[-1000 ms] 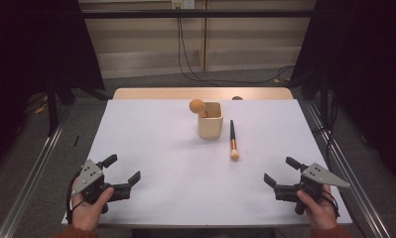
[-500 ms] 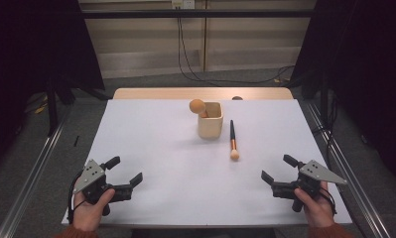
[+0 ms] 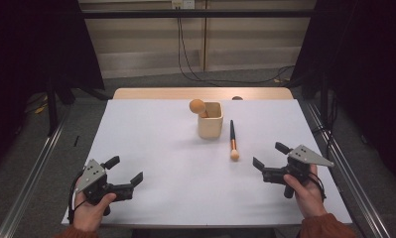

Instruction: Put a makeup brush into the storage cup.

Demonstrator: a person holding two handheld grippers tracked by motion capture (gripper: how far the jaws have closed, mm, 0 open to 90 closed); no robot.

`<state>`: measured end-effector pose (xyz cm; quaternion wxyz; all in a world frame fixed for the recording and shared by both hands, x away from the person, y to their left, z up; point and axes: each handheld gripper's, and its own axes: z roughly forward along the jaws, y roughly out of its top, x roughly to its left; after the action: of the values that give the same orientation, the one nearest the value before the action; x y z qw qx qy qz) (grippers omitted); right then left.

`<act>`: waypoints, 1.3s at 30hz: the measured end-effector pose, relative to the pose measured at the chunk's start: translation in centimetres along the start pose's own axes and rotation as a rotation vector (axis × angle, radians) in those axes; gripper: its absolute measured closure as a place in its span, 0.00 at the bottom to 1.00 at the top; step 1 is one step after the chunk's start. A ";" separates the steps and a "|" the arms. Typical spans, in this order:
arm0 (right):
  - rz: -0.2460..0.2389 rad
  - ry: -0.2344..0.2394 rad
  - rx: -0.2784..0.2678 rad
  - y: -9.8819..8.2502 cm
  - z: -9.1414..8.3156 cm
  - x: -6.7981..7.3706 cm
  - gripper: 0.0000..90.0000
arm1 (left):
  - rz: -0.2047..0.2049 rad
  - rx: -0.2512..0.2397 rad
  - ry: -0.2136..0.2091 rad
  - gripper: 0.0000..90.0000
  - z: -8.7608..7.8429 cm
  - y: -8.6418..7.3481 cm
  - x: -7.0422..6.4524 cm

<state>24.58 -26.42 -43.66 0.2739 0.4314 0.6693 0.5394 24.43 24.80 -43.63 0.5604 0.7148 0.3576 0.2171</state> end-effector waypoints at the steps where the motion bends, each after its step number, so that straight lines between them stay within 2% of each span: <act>1: 0.002 0.000 0.005 0.1 0.4 -0.1 0.00 | -0.004 0.001 -0.001 0.02 0.0 0.0 0.0; 6: -0.005 0.003 0.025 0.7 2.0 -0.5 0.00 | -0.001 0.002 0.001 0.02 -0.2 0.0 0.2; 8: -0.017 0.004 0.048 1.1 2.7 -0.6 0.00 | -0.009 0.003 -0.010 0.02 -0.1 -0.1 0.2; 13: -0.034 0.013 0.086 2.1 4.5 -0.8 0.00 | 0.018 0.001 -0.013 0.02 -0.2 0.0 0.1; 16: -0.026 0.021 0.092 2.4 5.5 -0.8 0.00 | 0.018 0.000 -0.014 0.02 -0.2 0.0 0.1; 21: -0.034 0.015 0.129 2.7 6.6 -1.1 0.00 | 0.030 0.008 -0.016 0.03 -0.1 -0.1 0.0; 24: -0.025 0.010 0.127 3.0 7.3 -1.1 0.00 | 0.035 0.007 -0.018 0.03 -0.2 0.0 0.0; 28: -0.042 0.006 0.163 3.3 8.4 -1.1 0.00 | 0.030 0.005 -0.018 0.03 -0.1 0.0 0.0; 30: -0.058 -0.004 0.178 3.6 8.8 -1.0 0.00 | 0.040 0.008 -0.014 0.03 -0.1 0.0 0.0; 32: -0.055 -0.002 0.190 4.0 9.2 -1.1 0.00 | 0.040 0.010 -0.012 0.03 -0.1 0.0 0.1; 35: -0.064 -0.004 0.225 4.6 9.8 -1.2 0.00 | 0.041 0.011 -0.012 0.03 -0.1 0.0 0.1; 37: -0.065 0.002 0.283 5.2 10.3 -1.3 0.00 | 0.039 0.009 -0.015 0.03 -0.1 0.0 0.1; 39: -0.061 0.006 0.317 5.6 10.6 -1.2 0.00 | 0.038 0.011 -0.022 0.03 -0.1 0.0 0.1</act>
<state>35.58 -22.08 -41.25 0.2165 0.4469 0.7597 0.4198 24.38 24.92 -43.65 0.5562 0.7267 0.3390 0.2181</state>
